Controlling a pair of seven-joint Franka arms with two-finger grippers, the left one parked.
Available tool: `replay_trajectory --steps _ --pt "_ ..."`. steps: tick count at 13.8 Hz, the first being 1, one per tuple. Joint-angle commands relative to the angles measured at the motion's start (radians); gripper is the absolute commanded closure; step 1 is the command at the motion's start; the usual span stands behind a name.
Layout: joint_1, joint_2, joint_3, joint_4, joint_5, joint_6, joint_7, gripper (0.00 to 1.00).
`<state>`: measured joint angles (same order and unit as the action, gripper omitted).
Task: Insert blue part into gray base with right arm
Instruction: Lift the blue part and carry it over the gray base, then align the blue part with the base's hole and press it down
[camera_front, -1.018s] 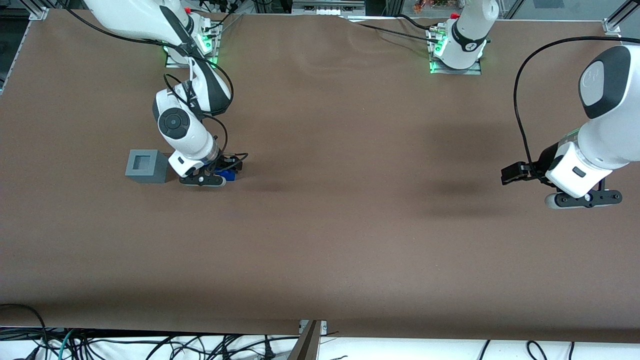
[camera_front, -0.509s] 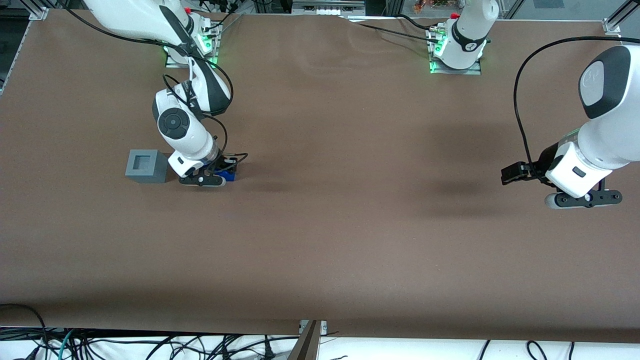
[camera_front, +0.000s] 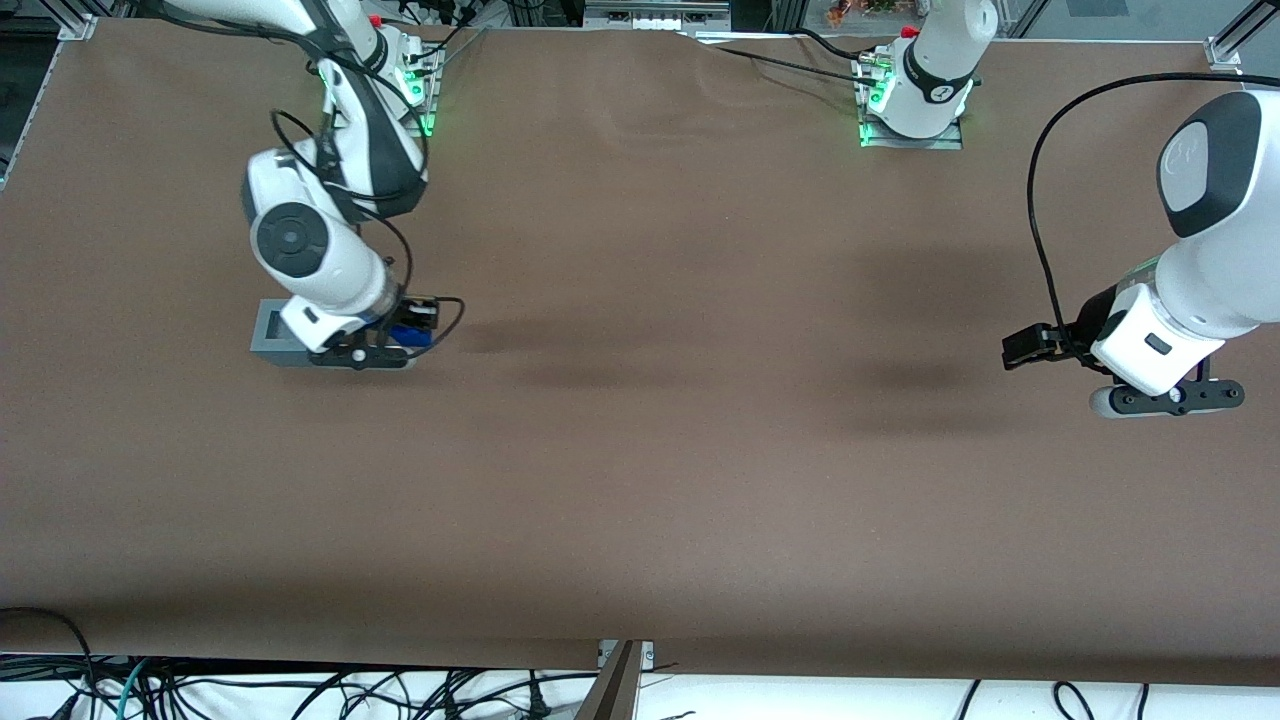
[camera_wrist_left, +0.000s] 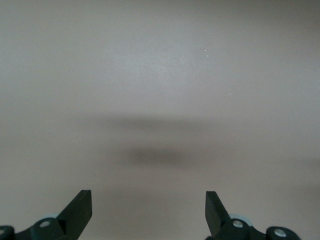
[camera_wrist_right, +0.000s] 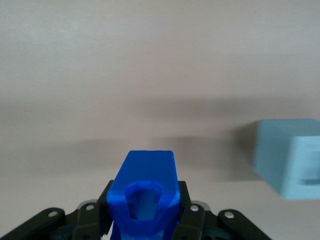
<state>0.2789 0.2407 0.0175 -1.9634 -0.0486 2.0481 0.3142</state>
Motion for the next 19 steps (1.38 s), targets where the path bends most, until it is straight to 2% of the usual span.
replay_trajectory --steps 1,4,8,12,15,19 --pt "0.002 -0.043 -0.115 0.018 -0.004 -0.082 -0.166 0.85" --pt "0.002 -0.049 -0.235 0.008 0.000 -0.083 -0.337 0.84" --pt "0.000 -0.050 -0.306 -0.051 -0.010 -0.063 -0.379 0.84" --pt "0.000 -0.066 -0.335 -0.097 -0.008 -0.025 -0.420 0.84" --pt "0.000 -0.080 -0.356 -0.170 -0.008 0.070 -0.452 0.84" --pt "0.000 -0.083 -0.366 -0.184 -0.004 0.090 -0.464 0.84"
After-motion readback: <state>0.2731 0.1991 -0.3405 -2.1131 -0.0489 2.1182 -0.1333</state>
